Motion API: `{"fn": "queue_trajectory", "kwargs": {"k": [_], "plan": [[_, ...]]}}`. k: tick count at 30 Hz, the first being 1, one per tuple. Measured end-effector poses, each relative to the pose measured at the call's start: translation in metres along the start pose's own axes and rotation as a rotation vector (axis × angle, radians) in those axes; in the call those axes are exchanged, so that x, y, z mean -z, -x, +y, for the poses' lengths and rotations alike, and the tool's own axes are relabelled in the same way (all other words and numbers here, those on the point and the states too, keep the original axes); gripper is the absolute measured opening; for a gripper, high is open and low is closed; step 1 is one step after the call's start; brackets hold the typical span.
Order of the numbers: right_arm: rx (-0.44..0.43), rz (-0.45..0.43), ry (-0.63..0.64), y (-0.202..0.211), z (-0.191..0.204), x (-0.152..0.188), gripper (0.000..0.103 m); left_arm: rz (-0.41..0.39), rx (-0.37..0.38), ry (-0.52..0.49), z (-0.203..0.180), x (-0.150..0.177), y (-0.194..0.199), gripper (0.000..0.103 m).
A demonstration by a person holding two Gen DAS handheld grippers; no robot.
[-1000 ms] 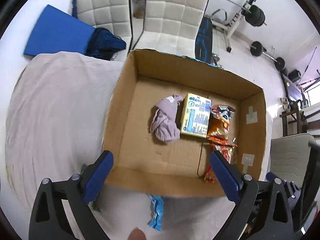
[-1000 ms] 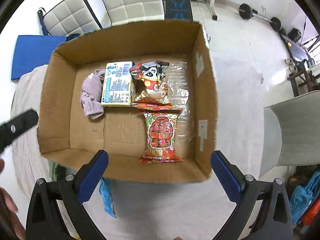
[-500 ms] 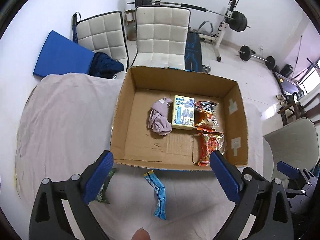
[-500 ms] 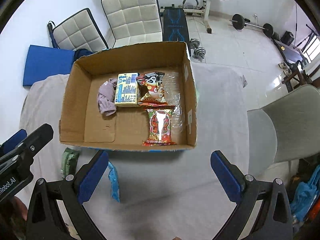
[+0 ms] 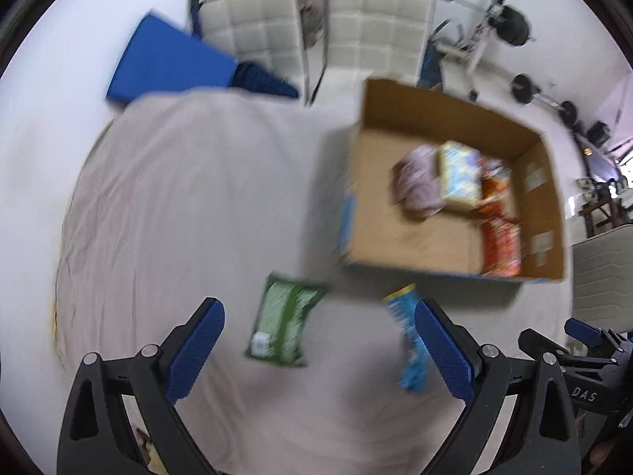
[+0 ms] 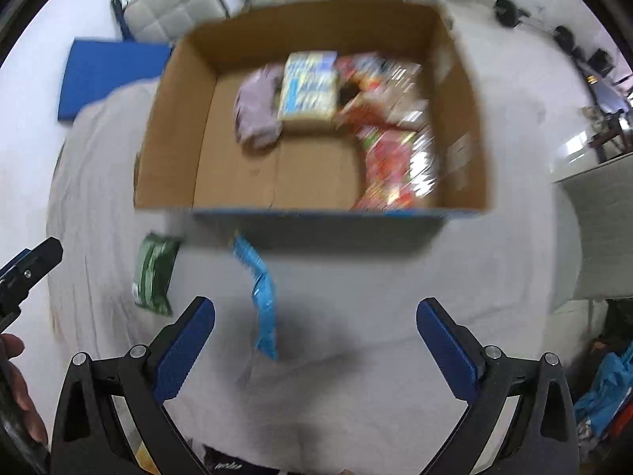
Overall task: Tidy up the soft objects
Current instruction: 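Grasp the green snack bag with the left tool while the right tool grasps the blue wrapper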
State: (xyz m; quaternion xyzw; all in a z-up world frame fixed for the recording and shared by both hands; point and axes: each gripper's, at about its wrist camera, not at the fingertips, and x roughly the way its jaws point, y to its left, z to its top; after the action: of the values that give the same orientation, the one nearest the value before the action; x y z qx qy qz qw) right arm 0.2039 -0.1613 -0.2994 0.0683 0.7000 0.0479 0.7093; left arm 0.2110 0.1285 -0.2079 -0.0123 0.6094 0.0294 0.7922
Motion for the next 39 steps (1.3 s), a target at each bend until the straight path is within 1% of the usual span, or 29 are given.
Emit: {"fn": "queue_trajectory", "kwargs": {"k": [2,7,10,12,16,17,18,20,21,22,23,24,25,26,28,29,30,31,32,34,36,39], "plan": [[-0.007,0.048,0.006,-0.024,0.009,0.002,0.103,0.066,-0.01,0.016,0.016,0.006,-0.029,0.099],[-0.001,0.133,0.012,-0.078,0.028,0.003,0.103,0.201,-0.029,0.014,0.032,0.024,-0.094,0.099],[0.012,0.17,0.014,-0.104,0.038,0.002,0.103,0.274,-0.022,0.001,0.039,0.034,-0.132,0.099],[0.018,0.19,0.017,-0.12,0.044,0.003,0.103,0.314,-0.022,-0.002,0.04,0.04,-0.152,0.099],[0.027,0.212,0.011,-0.143,0.053,0.005,0.102,0.381,0.003,-0.002,0.041,0.049,-0.188,0.099],[0.03,0.215,0.007,-0.148,0.055,0.005,0.1,0.391,0.005,-0.001,0.041,0.05,-0.193,0.099],[0.044,0.205,0.003,-0.15,0.056,0.005,0.095,0.406,0.011,0.0,0.04,0.053,-0.2,0.099],[0.066,0.179,-0.003,-0.152,0.058,0.006,0.093,0.417,0.018,-0.007,0.039,0.057,-0.208,0.098],[0.071,0.172,-0.005,-0.153,0.059,0.007,0.088,0.42,0.022,-0.015,0.037,0.06,-0.212,0.092],[0.085,0.168,-0.005,-0.154,0.06,0.009,0.079,0.421,0.024,-0.022,0.035,0.063,-0.213,0.087],[0.102,0.169,-0.004,-0.155,0.06,0.01,0.075,0.424,0.017,-0.034,0.032,0.066,-0.215,0.078],[0.109,0.171,-0.005,-0.156,0.061,0.012,0.071,0.414,0.019,-0.034,0.031,0.067,-0.215,0.076],[0.096,0.181,-0.012,-0.159,0.062,0.015,0.071,0.403,0.021,-0.033,0.03,0.069,-0.214,0.075],[0.088,0.193,-0.022,-0.162,0.064,0.018,0.071,0.399,0.028,-0.028,0.03,0.071,-0.214,0.07],[0.096,0.18,-0.015,-0.164,0.07,0.024,0.07,0.39,0.033,-0.014,0.03,0.075,-0.212,0.064],[0.102,0.178,-0.012,-0.165,0.072,0.026,0.07,0.387,0.033,-0.009,0.035,0.075,-0.211,0.058],[0.112,0.171,-0.01,-0.165,0.075,0.027,0.066,0.385,0.033,-0.007,0.035,0.077,-0.21,0.054],[0.121,0.165,-0.007,-0.165,0.077,0.028,0.058,0.383,0.032,-0.002,0.035,0.078,-0.21,0.053],[0.135,0.156,-0.001,-0.166,0.083,0.03,0.053,0.382,0.033,0.003,0.035,0.08,-0.21,0.051],[0.149,0.147,0.005,-0.164,0.087,0.029,0.029,0.375,0.026,-0.002,0.033,0.084,-0.208,0.049],[0.137,0.151,0.001,-0.164,0.089,0.031,0.023,0.37,0.02,-0.009,0.032,0.078,-0.206,0.046],[0.12,0.147,-0.009,-0.16,0.087,0.038,0.022,0.369,0.029,-0.01,0.023,0.086,-0.197,0.044]]}}
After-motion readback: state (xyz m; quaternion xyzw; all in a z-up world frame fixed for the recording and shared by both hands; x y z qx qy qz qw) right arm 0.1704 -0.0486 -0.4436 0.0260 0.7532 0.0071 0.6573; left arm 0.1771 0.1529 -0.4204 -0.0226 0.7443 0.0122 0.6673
